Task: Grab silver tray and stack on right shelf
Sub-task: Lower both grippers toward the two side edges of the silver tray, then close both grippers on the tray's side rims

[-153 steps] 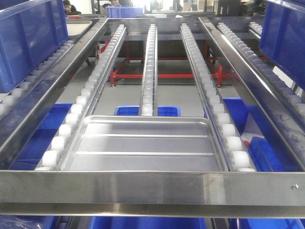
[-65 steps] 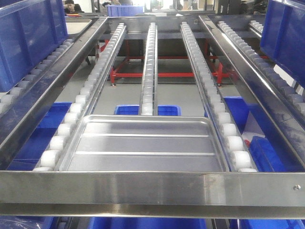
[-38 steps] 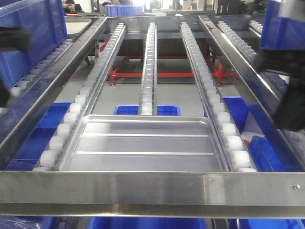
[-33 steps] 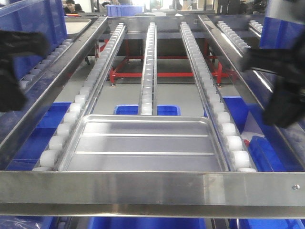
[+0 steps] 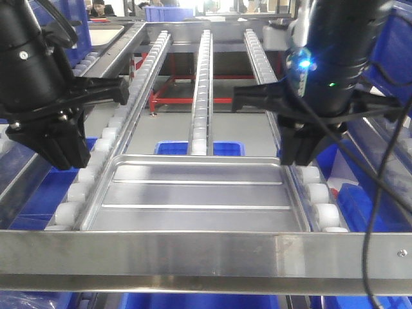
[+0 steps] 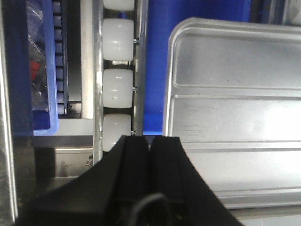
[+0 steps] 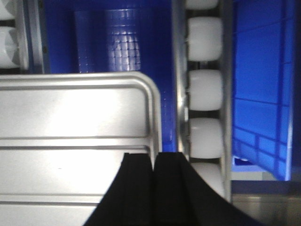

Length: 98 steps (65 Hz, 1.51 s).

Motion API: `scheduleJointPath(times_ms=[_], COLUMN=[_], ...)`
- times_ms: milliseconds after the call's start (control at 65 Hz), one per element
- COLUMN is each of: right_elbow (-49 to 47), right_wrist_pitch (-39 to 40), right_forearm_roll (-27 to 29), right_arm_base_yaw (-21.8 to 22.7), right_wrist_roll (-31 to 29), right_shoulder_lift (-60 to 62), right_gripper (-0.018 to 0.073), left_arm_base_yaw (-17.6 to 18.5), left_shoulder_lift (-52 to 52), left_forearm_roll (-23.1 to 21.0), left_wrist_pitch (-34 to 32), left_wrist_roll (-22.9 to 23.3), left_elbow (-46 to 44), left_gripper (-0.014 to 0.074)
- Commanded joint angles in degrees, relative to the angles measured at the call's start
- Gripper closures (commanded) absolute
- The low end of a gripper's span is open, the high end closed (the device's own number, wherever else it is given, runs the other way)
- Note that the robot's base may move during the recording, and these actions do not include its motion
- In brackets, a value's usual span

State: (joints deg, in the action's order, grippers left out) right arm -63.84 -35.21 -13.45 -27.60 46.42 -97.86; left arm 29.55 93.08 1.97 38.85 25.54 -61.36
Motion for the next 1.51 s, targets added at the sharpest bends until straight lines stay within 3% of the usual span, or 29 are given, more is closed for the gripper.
scheduleJointPath(times_ms=[0, 261, 830, 1107, 1199, 1276, 1369, 1430, 1492], right_elbow=[-2.04, -1.93, -1.94, -1.94, -1.94, -1.94, -1.94, -1.94, -1.94], right_wrist_pitch=[0.52, -1.52, -2.92, -3.1, -3.1, -3.1, -3.1, -2.79, -2.15], right_forearm_roll=[0.29, 1.6, 2.36, 2.76, 2.76, 2.76, 2.76, 2.76, 2.76], right_arm_base_yaw=[0.05, -0.01, -0.01, -0.01, -0.01, -0.01, -0.01, -0.01, -0.01], right_wrist_roll=[-0.5, -4.74, -5.73, -5.73, -5.73, -5.73, -5.73, -5.73, -5.73], right_shoulder_lift=[1.58, 1.06, 0.94, 0.94, 0.94, 0.94, 0.89, 0.81, 0.53], right_gripper=[0.0482, 0.0482, 0.0482, 0.0479, 0.0426, 0.0312, 0.0172, 0.0136, 0.0134], left_arm_base_yaw=[0.82, 3.98, 3.97, 3.97, 3.97, 3.97, 3.97, 3.97, 3.97], left_shoulder_lift=[-1.55, -1.07, 0.48, 0.48, 0.48, 0.62, 0.93, 1.25, 1.84], left_forearm_roll=[-0.44, -0.3, 1.33, 5.72, 5.14, 4.88, 4.62, 4.37, 4.37], left_wrist_pitch=[-1.91, -4.71, -4.9, -4.48, -4.17, -2.91, -2.78, -3.82, -5.14], left_wrist_roll=[0.79, 0.79, 0.79, 0.79, 0.79, 0.79, 0.79, 1.56, 2.67], left_elbow=[-1.88, -1.88, -1.88, -1.88, -1.88, -1.88, -1.88, -1.88, -1.88], left_gripper=[0.0689, 0.0689, 0.0688, 0.0687, 0.0681, 0.0587, 0.0362, 0.0274, 0.0248])
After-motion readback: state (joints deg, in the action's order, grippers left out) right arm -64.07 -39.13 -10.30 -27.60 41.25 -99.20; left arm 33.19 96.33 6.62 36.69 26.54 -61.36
